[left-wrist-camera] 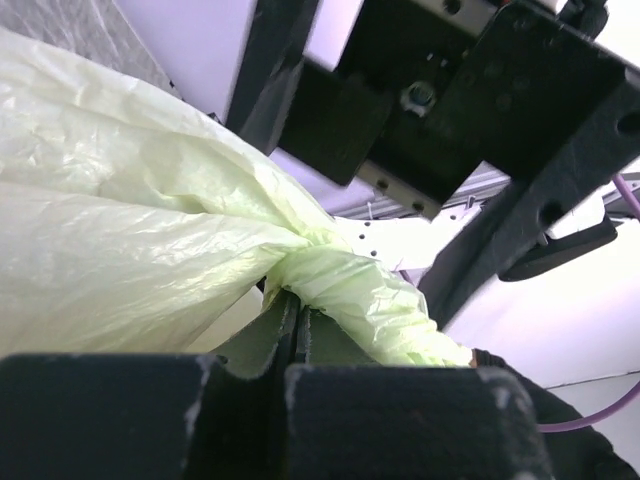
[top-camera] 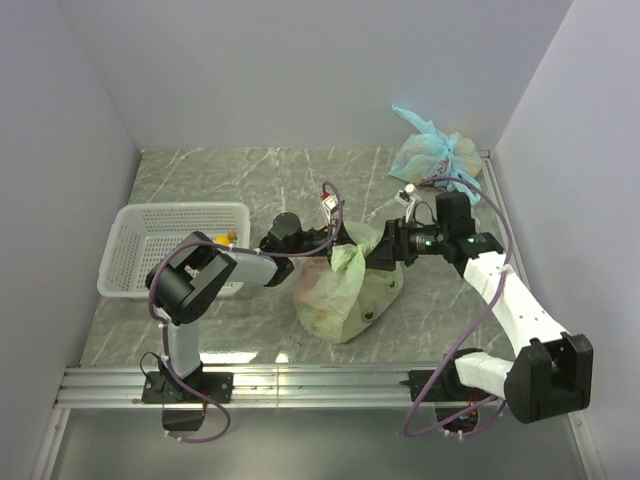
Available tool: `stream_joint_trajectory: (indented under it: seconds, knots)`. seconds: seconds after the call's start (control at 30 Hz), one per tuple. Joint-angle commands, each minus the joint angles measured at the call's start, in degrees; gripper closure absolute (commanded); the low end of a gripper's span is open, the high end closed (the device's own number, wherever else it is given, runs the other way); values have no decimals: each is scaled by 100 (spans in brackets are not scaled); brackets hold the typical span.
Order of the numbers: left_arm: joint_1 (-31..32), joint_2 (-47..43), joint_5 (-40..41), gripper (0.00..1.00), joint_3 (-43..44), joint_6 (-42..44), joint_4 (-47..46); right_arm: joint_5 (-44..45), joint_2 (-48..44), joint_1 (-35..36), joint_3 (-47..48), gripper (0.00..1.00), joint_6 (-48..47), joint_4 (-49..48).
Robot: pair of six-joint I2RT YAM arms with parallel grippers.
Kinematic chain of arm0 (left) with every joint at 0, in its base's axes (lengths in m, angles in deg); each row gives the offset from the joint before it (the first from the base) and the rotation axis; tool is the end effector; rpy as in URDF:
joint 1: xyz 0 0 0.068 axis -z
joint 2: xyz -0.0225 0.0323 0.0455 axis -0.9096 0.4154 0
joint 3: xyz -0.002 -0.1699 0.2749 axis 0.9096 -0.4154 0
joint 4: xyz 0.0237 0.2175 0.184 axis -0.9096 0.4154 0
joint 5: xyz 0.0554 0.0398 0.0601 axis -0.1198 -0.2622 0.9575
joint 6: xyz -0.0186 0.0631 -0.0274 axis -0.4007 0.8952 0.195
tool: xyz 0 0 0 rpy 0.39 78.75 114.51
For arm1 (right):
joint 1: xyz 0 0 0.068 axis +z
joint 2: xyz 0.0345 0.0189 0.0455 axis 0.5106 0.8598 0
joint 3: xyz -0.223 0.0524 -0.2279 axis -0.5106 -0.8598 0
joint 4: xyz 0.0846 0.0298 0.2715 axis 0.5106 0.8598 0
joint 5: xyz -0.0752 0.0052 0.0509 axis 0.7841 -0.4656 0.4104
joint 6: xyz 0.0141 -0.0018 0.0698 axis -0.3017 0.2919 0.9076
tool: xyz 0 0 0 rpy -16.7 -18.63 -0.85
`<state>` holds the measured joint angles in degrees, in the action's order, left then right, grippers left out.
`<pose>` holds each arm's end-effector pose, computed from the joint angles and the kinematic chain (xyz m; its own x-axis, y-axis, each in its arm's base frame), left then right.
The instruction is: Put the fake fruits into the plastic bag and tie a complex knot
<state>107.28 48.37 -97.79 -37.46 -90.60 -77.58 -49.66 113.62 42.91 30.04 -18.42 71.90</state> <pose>0.2912 -0.3211 0.2349 -0.9485 0.0113 -0.3167 0.3139 -0.1033 -0.9438 0.2398 0.1010 0.3073 -0.7590 -0.0642 -0.6479 -0.6030 0.4445 0.6624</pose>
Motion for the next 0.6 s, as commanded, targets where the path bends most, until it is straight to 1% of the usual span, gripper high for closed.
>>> stream_joint_trajectory:
  seconds: [0.0,0.13,0.23,0.27,0.33,0.57]
  knots:
    - [45,-282,-140,100,158,164,-240,-182,-343,-236,423,6,-1152,1333]
    - [45,-229,-166,99,202,112,-301,-296,-379,-350,379,28,-1268,1501]
    - [54,-203,-175,99,211,33,-371,-340,-343,-421,274,39,-1172,1352]
    - [45,-185,-184,99,220,24,-372,-331,-343,-438,230,44,-1102,1134]
    - [45,-203,-192,99,229,58,-328,-357,-352,-456,168,46,-996,948]
    - [45,-212,-201,99,264,234,-117,-489,-326,-465,150,48,-592,377]
